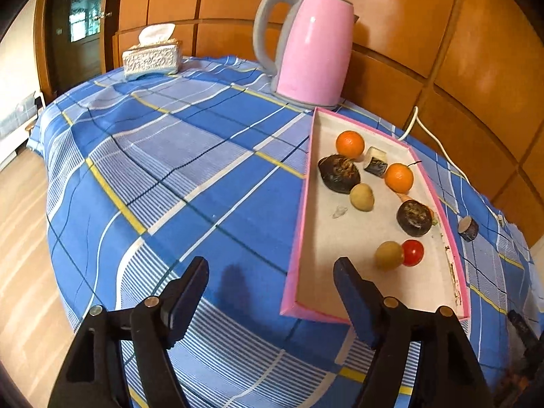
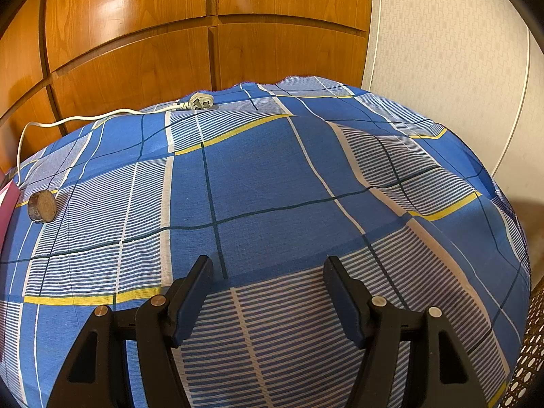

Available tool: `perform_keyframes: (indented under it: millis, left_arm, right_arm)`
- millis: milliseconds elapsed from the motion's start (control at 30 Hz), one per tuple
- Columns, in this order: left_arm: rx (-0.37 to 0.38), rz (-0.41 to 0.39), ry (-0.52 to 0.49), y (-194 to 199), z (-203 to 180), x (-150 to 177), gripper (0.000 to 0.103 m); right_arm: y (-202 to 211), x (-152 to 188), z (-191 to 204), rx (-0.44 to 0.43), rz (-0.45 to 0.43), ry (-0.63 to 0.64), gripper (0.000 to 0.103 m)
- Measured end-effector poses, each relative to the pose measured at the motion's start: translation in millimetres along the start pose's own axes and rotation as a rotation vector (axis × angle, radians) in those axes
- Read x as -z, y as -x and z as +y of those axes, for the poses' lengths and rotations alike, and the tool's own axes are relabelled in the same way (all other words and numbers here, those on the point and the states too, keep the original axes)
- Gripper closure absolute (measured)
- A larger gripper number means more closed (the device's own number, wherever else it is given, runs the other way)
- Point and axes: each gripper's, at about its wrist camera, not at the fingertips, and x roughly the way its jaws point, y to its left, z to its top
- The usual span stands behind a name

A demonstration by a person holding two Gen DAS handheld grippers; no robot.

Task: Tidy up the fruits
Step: 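Withdraw the left gripper from the tray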

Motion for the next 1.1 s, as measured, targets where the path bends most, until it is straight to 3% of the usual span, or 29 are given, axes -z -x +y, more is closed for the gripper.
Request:
perform_keyframes:
  millis: [1100]
  left_arm:
    - [0.022, 0.02, 0.036, -12, 10, 7, 0.023]
  right_arm:
    - [0, 0, 2, 0.016, 0.009, 0.017, 0.034]
